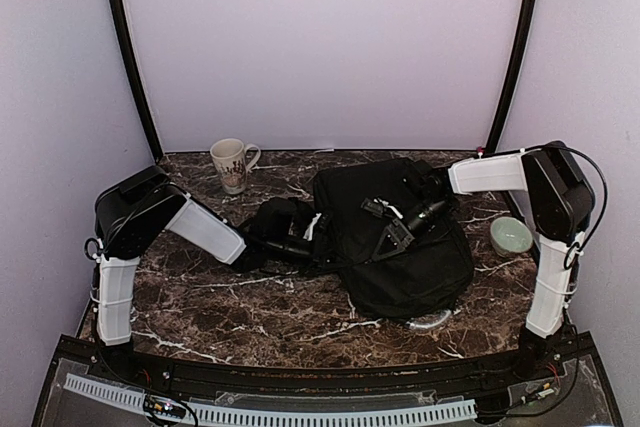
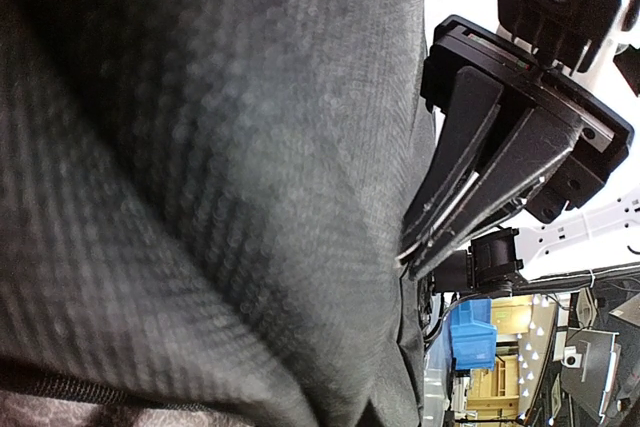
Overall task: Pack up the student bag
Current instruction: Zip the student bag at the center of the board.
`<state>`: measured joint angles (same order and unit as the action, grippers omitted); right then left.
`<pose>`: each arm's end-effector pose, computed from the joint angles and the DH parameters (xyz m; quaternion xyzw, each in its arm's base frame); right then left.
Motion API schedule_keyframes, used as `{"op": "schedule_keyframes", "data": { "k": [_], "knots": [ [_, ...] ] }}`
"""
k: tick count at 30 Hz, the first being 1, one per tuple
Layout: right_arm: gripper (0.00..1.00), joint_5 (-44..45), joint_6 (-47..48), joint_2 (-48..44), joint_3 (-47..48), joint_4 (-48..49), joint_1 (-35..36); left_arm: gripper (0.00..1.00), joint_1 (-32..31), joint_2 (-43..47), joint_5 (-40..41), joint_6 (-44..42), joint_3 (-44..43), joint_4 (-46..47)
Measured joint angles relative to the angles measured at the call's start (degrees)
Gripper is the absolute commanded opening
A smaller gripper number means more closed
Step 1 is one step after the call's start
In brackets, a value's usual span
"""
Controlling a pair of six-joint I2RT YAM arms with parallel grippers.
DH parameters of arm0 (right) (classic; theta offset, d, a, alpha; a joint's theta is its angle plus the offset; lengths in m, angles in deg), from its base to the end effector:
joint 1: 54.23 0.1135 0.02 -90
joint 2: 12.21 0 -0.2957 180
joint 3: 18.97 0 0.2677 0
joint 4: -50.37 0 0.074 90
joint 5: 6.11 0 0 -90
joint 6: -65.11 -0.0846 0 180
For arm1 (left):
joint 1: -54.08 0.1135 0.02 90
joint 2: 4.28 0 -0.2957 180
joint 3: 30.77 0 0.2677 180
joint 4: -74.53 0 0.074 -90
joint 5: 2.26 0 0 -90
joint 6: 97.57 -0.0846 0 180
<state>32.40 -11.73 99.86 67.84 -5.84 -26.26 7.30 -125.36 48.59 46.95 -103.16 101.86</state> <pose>0.3152 0.2423 0.1480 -0.3458 0.8297 0.4382 0.0106 0.2894 -0.3859 0.1148 0.1359 0.7891 -0.5862 0.1229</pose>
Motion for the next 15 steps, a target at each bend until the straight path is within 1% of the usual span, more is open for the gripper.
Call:
{"op": "schedule_keyframes", "data": {
  "k": [2,4,7,12,15],
  "knots": [
    [0.21,0.81,-0.42,0.0,0.0,0.04,0.0,0.08,0.0,0.0,0.0,0.04,0.02,0.02],
    [0.24,2.05,-0.61,0.13,0.02,0.11,-0.02,0.08,0.0,0.0,0.0,0.09,0.02,0.04],
    [0.24,2.23,-1.03,0.94,0.09,-0.04,-0.02,0.08,0.0,0.0,0.04,0.11,0.04,0.02],
    [0.2,1.4,-1.07,2.62,0.92,-0.57,-0.02,0.08,-0.02,0.0,0.22,0.11,0.24,0.09],
    [0.14,0.76,-1.07,3.23,1.51,-1.16,-0.07,0.08,-0.02,0.0,0.22,0.11,0.24,0.17]
  ]
}}
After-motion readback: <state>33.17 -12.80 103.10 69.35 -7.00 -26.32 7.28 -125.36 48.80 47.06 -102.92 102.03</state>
